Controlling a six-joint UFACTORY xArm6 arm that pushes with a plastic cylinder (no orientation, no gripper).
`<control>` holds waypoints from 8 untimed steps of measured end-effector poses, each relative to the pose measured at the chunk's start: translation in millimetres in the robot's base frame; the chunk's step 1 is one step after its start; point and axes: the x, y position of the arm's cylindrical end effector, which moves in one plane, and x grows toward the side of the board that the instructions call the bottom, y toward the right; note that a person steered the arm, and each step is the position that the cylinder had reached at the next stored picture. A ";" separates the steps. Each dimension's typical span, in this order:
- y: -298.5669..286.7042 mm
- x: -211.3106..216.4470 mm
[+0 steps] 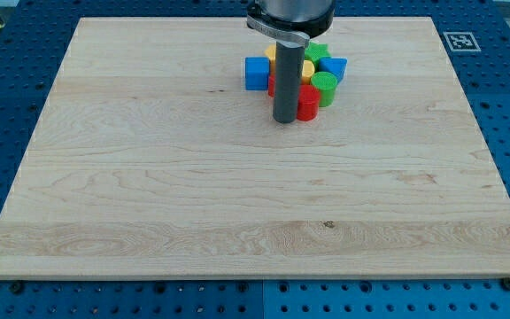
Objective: Move the green star closer to the red star
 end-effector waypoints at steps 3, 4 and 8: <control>0.0 62.5; 0.0 65.1; 98.8 -118.2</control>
